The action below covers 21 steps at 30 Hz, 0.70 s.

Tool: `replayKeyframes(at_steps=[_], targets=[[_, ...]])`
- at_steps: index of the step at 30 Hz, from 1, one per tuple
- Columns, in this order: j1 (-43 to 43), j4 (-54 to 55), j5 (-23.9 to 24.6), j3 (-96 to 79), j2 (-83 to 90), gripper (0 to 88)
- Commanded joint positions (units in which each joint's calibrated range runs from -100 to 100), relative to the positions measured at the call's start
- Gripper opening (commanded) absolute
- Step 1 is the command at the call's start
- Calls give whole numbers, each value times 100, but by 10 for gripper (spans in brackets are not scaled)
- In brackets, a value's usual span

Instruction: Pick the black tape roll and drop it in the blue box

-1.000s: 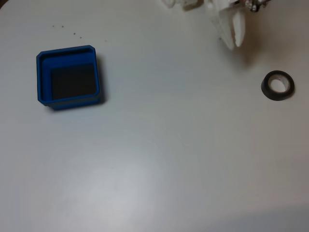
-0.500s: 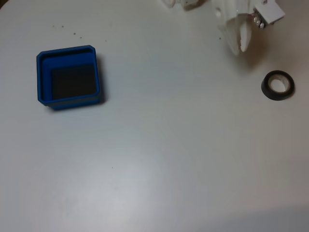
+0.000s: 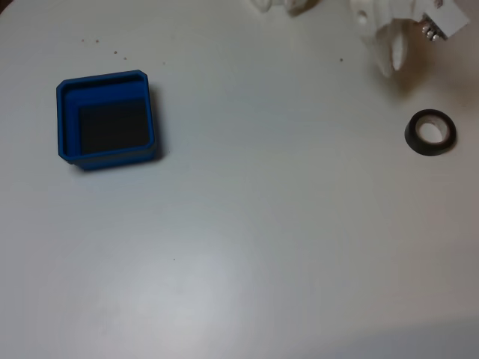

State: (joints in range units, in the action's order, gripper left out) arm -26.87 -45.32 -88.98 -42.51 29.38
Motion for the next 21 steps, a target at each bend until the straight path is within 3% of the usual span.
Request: replayKeyframes(at_steps=[1, 21], targets=[[5, -14, 28, 675, -313, 16], [15, -451, 28, 2517, -2286, 16]])
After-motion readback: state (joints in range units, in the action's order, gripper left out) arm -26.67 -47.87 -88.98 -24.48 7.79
